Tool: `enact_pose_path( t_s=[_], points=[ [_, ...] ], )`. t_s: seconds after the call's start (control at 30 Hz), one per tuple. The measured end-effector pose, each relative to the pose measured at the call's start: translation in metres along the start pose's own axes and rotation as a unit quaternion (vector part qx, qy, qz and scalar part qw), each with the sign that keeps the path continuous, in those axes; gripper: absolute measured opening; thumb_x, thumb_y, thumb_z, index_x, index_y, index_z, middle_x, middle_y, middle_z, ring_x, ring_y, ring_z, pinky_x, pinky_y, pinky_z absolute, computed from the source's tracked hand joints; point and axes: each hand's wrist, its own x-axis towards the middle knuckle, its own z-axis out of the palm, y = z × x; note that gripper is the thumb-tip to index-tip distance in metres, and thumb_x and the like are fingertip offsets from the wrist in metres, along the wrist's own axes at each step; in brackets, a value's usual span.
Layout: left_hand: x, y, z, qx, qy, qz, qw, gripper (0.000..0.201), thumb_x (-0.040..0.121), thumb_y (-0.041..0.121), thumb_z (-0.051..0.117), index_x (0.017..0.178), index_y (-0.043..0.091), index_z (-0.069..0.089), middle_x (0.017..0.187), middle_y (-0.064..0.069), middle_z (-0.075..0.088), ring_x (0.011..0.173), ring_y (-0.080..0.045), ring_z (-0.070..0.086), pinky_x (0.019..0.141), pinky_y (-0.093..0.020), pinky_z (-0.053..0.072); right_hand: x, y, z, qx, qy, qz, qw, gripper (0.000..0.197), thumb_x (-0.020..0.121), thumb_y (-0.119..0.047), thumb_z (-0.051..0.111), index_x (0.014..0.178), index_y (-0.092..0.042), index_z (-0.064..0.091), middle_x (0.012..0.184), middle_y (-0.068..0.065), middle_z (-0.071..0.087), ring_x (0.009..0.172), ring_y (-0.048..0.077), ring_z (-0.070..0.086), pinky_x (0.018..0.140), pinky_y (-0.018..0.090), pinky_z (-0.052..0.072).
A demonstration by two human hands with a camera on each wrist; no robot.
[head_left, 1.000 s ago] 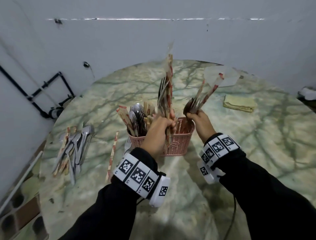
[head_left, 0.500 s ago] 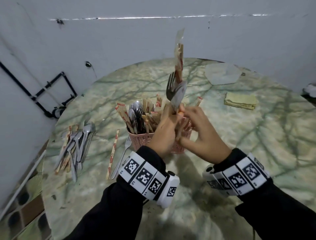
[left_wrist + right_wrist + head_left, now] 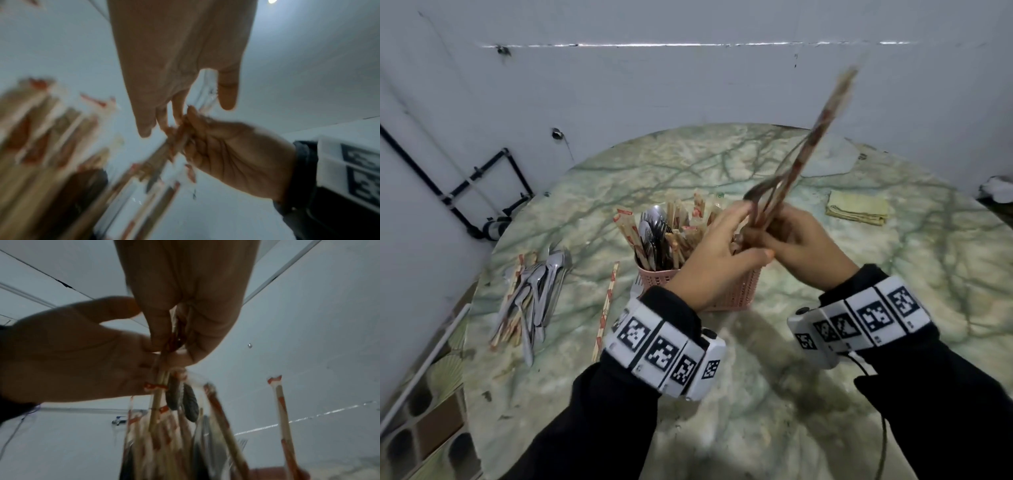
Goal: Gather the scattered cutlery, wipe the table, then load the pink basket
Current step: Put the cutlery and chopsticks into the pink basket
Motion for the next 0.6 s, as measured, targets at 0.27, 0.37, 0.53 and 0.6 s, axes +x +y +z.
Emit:
enact_pose_path(
  t_s=[0.27, 0.37, 0.53, 0.6],
  points=[
    [-0.032, -0.039, -0.083, 0.024, 0.375, 0.106, 0.920, 0.029, 0.081, 0.001, 0.059, 0.103, 0.018, 0.054, 0.109, 0.006, 0.058, 0.096, 0.011, 0.054, 0.085, -0.012, 0.044, 0.022, 0.001, -0.053, 0.027, 0.126, -0.004, 0.992, 0.022, 0.078, -0.024, 0.062, 0.085, -0.007, 0.051, 0.066, -0.009, 0.070, 0.056, 0.003, 0.063, 0.054, 0.017, 0.049],
    [-0.031, -0.075, -0.100, 0.115, 0.298, -0.060, 0.946, 0.098, 0.062, 0.025, 0.081, 0.143, 0.022, 0.025, 0.147, -0.004, 0.031, 0.132, -0.011, 0.032, 0.109, -0.035, 0.029, 0.025, 0.031, -0.048, -0.082, 0.052, 0.076, 0.992, 0.008, 0.088, 0.000, 0.055, 0.095, 0.004, 0.054, 0.067, -0.002, 0.066, 0.053, -0.001, 0.061, 0.053, 0.013, 0.048],
    [-0.020, -0.109, -0.096, 0.064, 0.199, -0.125, 0.970, 0.124, 0.041, 0.027, 0.086, 0.145, 0.023, 0.019, 0.147, -0.005, 0.036, 0.135, -0.021, 0.033, 0.111, -0.050, 0.029, 0.023, 0.066, -0.025, -0.115, 0.053, 0.103, 0.987, 0.011, 0.088, 0.005, 0.055, 0.087, -0.005, 0.049, 0.073, -0.002, 0.052, 0.056, -0.008, 0.055, 0.059, 0.009, 0.046],
    [-0.013, -0.116, -0.094, 0.076, 0.192, -0.134, 0.969, 0.104, 0.048, 0.014, 0.089, 0.135, 0.015, 0.033, 0.130, -0.002, 0.052, 0.123, -0.019, 0.047, 0.107, -0.048, 0.037, 0.025, 0.067, -0.021, -0.096, 0.069, 0.094, 0.988, 0.020, 0.088, 0.005, 0.054, 0.082, -0.014, 0.049, 0.073, -0.002, 0.052, 0.059, -0.007, 0.056, 0.064, 0.011, 0.048]
  ],
)
